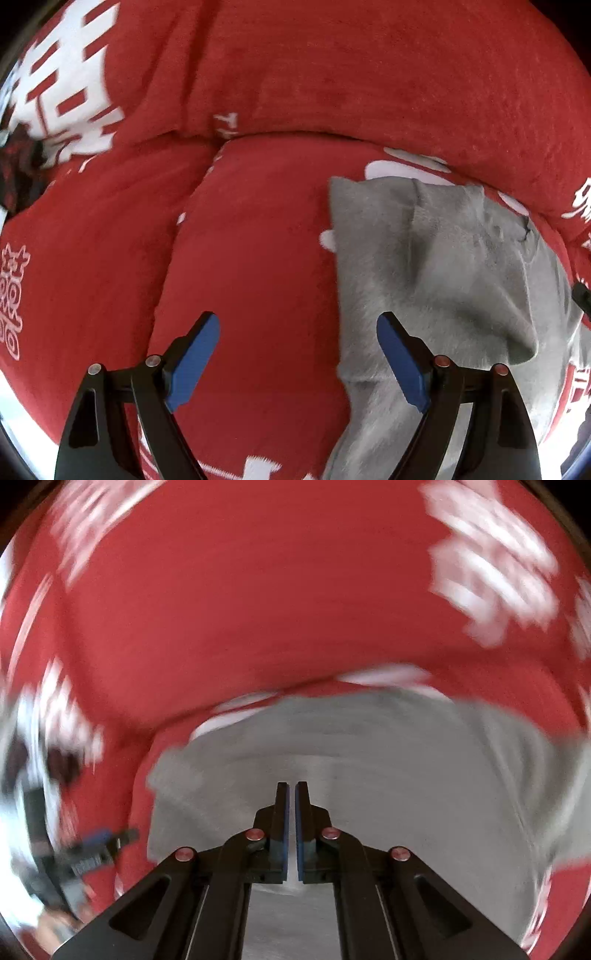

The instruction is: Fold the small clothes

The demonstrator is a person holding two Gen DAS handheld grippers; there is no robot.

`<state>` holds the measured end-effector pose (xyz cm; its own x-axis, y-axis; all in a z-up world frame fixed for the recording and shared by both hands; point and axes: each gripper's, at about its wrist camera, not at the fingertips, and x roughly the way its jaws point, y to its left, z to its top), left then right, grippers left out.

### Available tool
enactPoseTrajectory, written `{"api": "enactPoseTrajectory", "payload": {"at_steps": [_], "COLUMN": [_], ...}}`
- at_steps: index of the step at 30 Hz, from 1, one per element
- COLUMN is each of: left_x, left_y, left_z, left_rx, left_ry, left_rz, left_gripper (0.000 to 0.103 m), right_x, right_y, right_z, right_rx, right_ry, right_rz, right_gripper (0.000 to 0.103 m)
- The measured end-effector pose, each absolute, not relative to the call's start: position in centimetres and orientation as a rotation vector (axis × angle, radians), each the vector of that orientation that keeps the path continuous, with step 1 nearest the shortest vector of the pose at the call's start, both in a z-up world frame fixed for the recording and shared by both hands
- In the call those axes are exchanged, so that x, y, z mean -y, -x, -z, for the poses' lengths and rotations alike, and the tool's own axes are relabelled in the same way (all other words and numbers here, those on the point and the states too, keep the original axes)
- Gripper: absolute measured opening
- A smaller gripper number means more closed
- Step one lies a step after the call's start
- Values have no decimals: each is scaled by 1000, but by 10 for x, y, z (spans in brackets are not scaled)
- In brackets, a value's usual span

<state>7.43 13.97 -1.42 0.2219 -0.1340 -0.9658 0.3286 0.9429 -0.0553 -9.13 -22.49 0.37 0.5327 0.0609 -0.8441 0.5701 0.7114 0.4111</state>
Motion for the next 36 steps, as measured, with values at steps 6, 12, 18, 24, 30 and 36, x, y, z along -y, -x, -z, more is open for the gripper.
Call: {"api": "enactPoseTrajectory", "payload": {"at_steps": [6, 12, 18, 24, 30, 36], "left_x": [-117, -124, -130, -129, -132, -129], "left_y": [-77, -78, -77, -75, -78, -79], "left_z": [39, 38, 43, 46, 48, 43], "left_rx": [-1348, -1341, -1343, -1327, -1322, -1321], "left_ry": [-254, -234, -209, -218, -240, -284], "left_rz": [286, 221, 240, 242, 242, 236], "left_gripper": [88, 88, 88, 88, 95, 95], "right_x": [245, 131, 52, 106, 238, 288], "right_y": [124, 47, -2, 14, 101, 183], "right_z": [13, -8, 46, 9, 14, 69], "right_rx": [-1068, -1082, -1190, -1014, -909, -886], "right_ry": [-776, -336, 173, -96, -764, -1208], "right_rz": [373, 6, -7, 125, 413, 552], "right_gripper": [9, 69, 57, 9, 9, 26]}}
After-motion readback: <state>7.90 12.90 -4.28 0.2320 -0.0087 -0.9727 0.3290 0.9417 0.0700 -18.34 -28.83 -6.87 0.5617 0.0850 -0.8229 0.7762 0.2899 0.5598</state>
